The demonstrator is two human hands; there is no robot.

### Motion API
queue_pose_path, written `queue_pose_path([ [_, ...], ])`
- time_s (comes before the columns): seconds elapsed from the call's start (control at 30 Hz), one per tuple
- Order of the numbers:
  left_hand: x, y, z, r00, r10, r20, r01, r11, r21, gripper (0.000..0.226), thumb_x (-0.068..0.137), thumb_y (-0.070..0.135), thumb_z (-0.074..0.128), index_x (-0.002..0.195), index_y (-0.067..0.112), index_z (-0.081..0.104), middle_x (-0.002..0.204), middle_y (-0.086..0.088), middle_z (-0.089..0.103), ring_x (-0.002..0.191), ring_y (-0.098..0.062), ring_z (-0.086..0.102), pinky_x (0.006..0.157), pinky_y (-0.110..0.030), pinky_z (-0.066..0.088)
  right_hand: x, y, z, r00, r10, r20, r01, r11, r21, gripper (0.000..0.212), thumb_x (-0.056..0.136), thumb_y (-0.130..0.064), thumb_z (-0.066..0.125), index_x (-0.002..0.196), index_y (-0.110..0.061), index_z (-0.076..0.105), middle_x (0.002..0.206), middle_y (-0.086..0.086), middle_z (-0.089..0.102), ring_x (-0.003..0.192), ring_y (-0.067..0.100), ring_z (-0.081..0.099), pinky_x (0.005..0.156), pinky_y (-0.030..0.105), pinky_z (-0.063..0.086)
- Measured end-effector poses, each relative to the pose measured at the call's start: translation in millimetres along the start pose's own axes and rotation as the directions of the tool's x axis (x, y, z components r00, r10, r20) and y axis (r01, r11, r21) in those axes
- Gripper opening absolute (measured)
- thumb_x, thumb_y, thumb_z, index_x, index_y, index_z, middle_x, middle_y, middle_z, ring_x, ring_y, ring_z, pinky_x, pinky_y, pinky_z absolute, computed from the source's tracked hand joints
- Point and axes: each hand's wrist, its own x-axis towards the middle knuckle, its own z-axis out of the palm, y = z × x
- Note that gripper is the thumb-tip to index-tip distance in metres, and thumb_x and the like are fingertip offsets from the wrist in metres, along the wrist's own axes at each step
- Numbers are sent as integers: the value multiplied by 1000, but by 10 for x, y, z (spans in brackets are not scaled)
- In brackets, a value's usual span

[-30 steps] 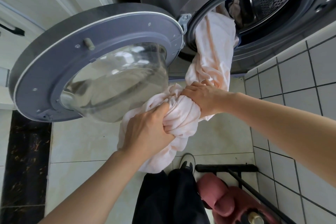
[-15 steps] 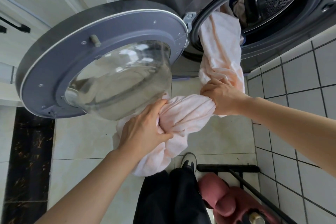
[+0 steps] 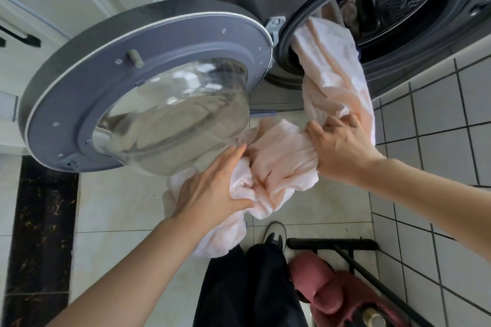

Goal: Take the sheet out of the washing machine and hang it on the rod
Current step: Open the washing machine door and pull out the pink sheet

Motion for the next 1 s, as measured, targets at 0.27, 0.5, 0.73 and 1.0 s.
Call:
queue_pose_path([
  [0.27, 112, 409, 109, 999, 46, 10, -45, 997, -69, 97, 63, 64, 74, 136, 38, 16, 142, 13, 40, 106, -15, 57, 72, -27, 39, -241, -628, -145, 937, -140, -320, 253, 904, 345, 50, 58, -7, 31, 107, -13, 29, 89, 1, 51, 85, 28, 55, 83, 46, 44],
  [0.5, 77, 320, 154, 977, 119, -179, -120, 993, 4, 41, 75, 38, 67, 113, 27, 54, 99, 12, 63, 76, -20, 61, 54, -28, 40, -380, -477, -138, 889, -321, -327, 426, 841, 334, 64, 64, -9, 65, 118, -14, 32, 121, 3, 43, 126, 28, 34, 103, 49, 36],
  [0.73, 28, 30, 178, 953, 180, -243, -176, 984, 40, 28, 59, 37, 54, 78, 28, 36, 84, 10, 62, 57, -23, 54, 45, -33, 43, -28, 2, 112, 898, -422, -125, 410, 906, -110, 96, 74, -24, 64, 152, -21, 9, 159, 2, 17, 144, 40, 13, 112, 59, 23],
  [1.0, -21, -29, 180, 942, 255, -219, -236, 965, 112, 36, 61, 32, 74, 91, 29, 57, 89, 16, 62, 65, -13, 60, 45, -33, 48, 797, -53, 10, 941, -335, -51, 313, 918, -244, 107, 81, -37, 61, 148, -29, -22, 160, 0, -4, 143, 41, 4, 111, 56, 15],
])
